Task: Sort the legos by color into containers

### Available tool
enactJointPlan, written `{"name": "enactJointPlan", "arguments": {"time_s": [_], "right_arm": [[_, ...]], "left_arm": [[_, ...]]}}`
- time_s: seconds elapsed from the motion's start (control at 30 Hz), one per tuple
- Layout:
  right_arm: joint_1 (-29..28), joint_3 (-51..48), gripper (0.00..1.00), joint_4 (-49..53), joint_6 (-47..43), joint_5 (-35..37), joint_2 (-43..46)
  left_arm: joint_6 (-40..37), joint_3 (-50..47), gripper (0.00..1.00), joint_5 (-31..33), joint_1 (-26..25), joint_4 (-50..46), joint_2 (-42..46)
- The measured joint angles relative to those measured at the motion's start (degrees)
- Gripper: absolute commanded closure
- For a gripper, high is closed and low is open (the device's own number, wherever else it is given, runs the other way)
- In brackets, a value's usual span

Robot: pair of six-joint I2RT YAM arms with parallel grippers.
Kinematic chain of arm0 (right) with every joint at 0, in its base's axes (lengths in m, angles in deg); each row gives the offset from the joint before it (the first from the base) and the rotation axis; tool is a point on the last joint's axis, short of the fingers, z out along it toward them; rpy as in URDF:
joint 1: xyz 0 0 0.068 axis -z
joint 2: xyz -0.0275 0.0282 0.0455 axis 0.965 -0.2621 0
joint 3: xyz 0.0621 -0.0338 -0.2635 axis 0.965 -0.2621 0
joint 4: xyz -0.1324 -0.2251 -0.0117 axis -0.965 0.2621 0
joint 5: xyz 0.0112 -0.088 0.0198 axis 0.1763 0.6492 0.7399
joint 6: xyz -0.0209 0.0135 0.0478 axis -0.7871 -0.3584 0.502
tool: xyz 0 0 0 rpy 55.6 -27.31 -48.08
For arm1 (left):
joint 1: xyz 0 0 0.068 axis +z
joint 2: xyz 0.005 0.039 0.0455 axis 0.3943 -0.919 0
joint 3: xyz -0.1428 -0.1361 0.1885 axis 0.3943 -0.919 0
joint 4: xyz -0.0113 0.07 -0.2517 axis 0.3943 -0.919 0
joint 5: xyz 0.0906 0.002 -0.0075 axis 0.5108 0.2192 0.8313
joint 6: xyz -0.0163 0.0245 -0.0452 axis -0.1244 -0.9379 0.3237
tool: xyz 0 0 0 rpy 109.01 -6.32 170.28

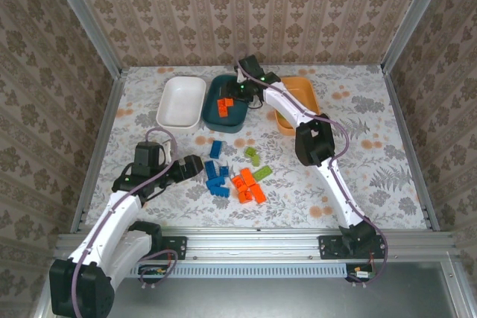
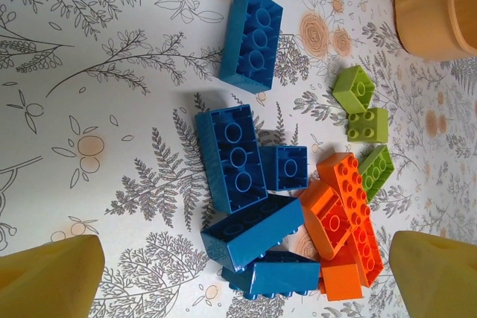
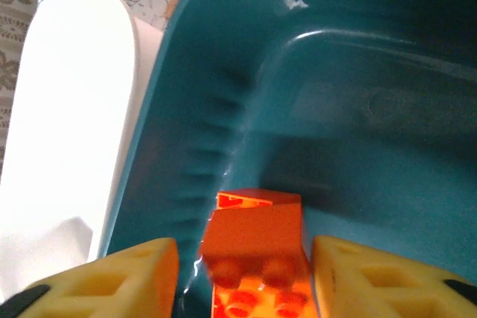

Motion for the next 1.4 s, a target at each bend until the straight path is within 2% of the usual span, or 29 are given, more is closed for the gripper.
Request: {"name": "enactJointPlan", "arguments": {"time_s": [0.27,0.43,0.57,0.67,0.83,0.93,1.07,1.23,1.4], "right_arm": [[0.46,0.15,0.42,4.09,-2.49,0.2,4.46],[0.2,-4.35,0.38,8.0,-8.11,0.61,18.38],[-1.36,-16.96,0.38,9.64,-13.29,1.6,35.23],[-3.82,-30.12,0.37,10.45,-16.59,3.5,47.39],[-8.66,-53.05,0.37,12.11,-18.64,7.74,59.14],[-11.28,-64.65,0.38,12.09,-18.01,9.7,61.53],[-15.41,-75.32,0.38,11.74,-15.67,11.8,62.71],[-21.11,-80.15,0.38,9.68,-12.98,13.35,62.2],[-24.26,-80.17,0.38,7.63,-12.0,15.26,58.25]], "left_arm": [[0.02,0.04,0.0,-0.37,0.0,0.02,-0.02],[0.07,0.87,0.0,-0.66,0.0,0.0,0.0],[0.11,1.18,0.0,-0.79,-0.02,0.02,0.17],[0.39,1.18,0.0,-0.79,-0.02,0.02,0.9],[1.68,1.18,0.0,-0.59,-0.79,0.44,1.33],[2.54,1.18,0.0,-0.02,-2.49,1.03,1.25],[3.61,1.18,0.0,1.25,-5.38,2.6,0.46],[4.61,1.18,0.0,2.84,-8.61,3.93,-0.98],[4.72,1.18,0.0,3.85,-9.09,3.8,-0.44]]}}
